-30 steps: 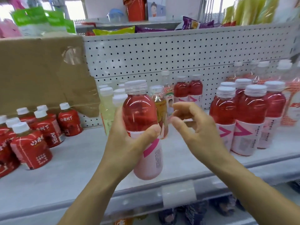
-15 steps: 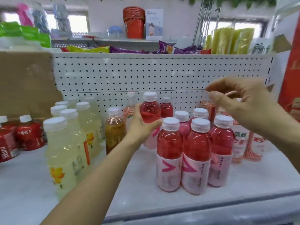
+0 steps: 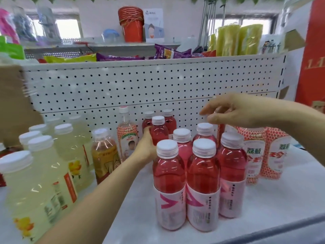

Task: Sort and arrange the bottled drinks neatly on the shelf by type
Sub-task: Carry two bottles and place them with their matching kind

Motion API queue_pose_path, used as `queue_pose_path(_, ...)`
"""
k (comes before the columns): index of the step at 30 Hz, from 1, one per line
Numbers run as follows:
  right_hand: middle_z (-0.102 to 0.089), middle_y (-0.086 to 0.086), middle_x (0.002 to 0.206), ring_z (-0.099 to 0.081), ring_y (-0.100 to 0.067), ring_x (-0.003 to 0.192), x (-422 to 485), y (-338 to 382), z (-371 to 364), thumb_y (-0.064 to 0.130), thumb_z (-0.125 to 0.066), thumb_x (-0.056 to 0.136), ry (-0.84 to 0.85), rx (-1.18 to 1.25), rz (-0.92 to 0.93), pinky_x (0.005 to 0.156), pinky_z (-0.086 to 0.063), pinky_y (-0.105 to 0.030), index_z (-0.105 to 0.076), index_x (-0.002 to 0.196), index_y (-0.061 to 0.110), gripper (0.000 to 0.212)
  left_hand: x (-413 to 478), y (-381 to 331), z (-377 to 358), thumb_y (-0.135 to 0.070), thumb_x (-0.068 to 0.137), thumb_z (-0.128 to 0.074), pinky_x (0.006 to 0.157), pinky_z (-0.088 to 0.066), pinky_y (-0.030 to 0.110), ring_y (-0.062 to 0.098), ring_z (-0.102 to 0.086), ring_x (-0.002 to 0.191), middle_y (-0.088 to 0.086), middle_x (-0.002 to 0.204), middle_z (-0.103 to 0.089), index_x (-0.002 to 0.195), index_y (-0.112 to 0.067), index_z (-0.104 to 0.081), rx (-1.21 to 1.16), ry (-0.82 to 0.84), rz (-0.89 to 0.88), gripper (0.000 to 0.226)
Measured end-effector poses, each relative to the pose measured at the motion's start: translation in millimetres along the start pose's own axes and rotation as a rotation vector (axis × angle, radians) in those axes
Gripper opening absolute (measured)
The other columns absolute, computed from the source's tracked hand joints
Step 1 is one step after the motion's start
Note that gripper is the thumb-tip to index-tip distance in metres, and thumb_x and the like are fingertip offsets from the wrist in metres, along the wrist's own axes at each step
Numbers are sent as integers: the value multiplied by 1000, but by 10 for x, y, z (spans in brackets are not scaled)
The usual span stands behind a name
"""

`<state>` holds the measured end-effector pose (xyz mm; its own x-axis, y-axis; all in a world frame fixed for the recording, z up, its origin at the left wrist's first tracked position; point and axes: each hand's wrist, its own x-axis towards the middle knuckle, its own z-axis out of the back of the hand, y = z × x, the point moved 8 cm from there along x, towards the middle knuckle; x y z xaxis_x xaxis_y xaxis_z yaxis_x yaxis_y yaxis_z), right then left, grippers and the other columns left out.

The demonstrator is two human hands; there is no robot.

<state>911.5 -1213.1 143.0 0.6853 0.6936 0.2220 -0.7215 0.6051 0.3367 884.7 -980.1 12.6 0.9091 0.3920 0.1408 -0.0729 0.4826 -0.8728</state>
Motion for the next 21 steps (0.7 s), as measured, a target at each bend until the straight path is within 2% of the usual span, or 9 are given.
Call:
queue_pose_path(2,-60,18,112,-63,-4,95,118,-32,-114,42,-62,93,114,-59,-5,88,-52,-31,-61,118,47,26,-10,-218,145,-65,60,-71,109,-42,50,24,-50,125,2,139,-50,147,-26,-30,181,-71,-166,104)
queue_pose_path(4,-61,18,112,-66,-9,92,218,-64,-231,41,-67,91,223,-105,-18,87,-54,-33,-59,121,49,33,-59,-460,403,-46,82,-70,111,-39,46,20,-44,132,2,143,-45,149,-27,-31,330,-251,-297,80)
queue_pose_path(6,-64,14,106,-67,-11,89,299,-94,-315,38,-72,88,290,-126,-27,82,-56,-33,-60,120,47,36,-211,-790,556,-35,94,-64,100,-45,29,11,-50,120,-5,134,-50,147,-30,-39,331,-290,-438,59)
queue_pose_path(9,-69,2,101,-72,-17,79,453,-130,-374,30,-75,86,302,-92,-18,75,-61,-34,-65,115,33,31,-337,-1122,357,-41,95,-61,75,-47,14,-6,-61,90,-23,105,-66,131,-36,-60,251,96,-448,37)
queue_pose_path(12,-68,-4,99,-74,-20,72,668,-171,-420,26,-73,89,268,-58,-26,58,-56,-22,-62,115,23,28,-385,-1154,-1,-44,91,-67,68,-46,11,-8,-60,74,-23,88,-71,114,-42,-69,423,415,-426,24)
queue_pose_path(14,-66,-5,99,-74,-22,71,824,-171,-467,23,-72,90,245,-21,-30,59,-56,-23,-60,120,18,33,-349,-1159,-95,-41,89,-72,63,-43,13,0,-56,68,-11,85,-71,114,-38,-72,436,472,-433,25)
queue_pose_path(17,-65,-4,96,-73,-21,71,1047,-142,-555,23,-72,90,214,13,-18,52,-51,-18,-60,124,14,37,-296,-1187,-93,-35,87,-76,69,-46,25,6,-58,74,4,95,-74,112,-27,-75,401,488,-452,26)
queue_pose_path(19,-65,-4,97,-73,-22,73,1147,-113,-593,21,-71,90,192,37,-12,51,-53,-18,-60,126,14,38,-257,-1175,-58,-36,89,-74,65,-45,30,11,-56,70,5,86,-71,107,-24,-75,442,459,-475,22)
queue_pose_path(21,-63,-6,102,-73,-25,77,1211,-113,-631,18,-72,90,192,83,-11,65,-60,-27,-57,134,14,47,-211,-1143,-8,-35,92,-70,59,-41,27,10,-51,62,-2,73,-63,99,-26,-74,464,419,-473,12)
